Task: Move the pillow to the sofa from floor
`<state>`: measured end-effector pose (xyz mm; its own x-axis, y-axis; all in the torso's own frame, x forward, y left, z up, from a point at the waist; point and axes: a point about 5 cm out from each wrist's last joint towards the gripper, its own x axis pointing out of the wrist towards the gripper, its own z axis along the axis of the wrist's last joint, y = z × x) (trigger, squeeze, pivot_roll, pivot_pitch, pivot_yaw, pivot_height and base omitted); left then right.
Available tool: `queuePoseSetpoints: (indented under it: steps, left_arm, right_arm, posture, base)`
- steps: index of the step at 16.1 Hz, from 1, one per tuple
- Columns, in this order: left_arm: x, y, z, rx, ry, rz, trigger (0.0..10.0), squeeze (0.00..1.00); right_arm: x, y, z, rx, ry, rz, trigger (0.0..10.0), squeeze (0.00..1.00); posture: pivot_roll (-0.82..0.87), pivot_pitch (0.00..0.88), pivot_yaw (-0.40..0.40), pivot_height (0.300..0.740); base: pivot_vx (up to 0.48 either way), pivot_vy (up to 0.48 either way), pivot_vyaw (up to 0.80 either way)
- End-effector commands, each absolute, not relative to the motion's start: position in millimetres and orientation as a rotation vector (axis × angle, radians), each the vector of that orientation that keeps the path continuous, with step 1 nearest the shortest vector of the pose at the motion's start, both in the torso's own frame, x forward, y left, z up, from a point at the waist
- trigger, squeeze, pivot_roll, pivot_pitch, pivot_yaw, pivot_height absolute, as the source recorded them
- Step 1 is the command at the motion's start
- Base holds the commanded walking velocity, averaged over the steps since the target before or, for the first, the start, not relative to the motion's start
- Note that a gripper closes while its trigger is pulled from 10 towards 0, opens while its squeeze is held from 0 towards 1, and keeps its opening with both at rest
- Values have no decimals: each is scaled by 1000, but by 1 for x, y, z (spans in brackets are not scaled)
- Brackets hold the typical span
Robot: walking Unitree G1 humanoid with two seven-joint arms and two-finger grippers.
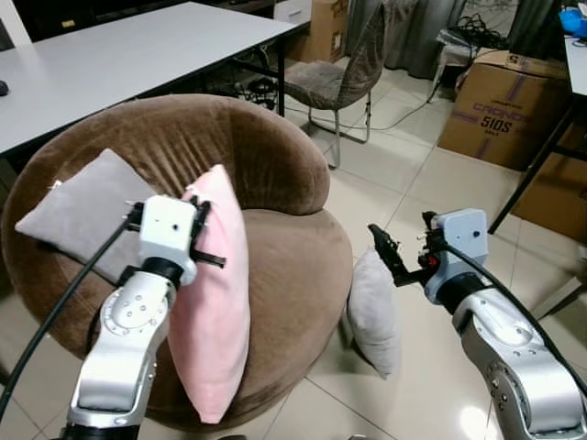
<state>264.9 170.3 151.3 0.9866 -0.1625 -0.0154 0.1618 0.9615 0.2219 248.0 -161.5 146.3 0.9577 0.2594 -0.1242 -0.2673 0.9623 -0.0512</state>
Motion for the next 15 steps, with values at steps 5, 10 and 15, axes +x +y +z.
queuePoseSetpoints:
  steps: [5,10,15]
  left_arm:
    - [267,174,158,230,-42,-119,10000,0]
    - [268,169,158,242,-47,-126,10000,0]
    - [268,169,159,246,-48,-127,10000,0]
  right_arm:
    - [250,-161,148,-102,113,284,10000,0]
    - [249,-159,148,-107,112,293,10000,0]
    - [249,-159,148,-111,113,298,10000,0]
  posture:
    - [19,0,18,740]
    - [18,0,20,740]
    - [15,0,21,740]
  base:
    - [0,0,0]
    - [0,-366,640]
    - [0,-480,800]
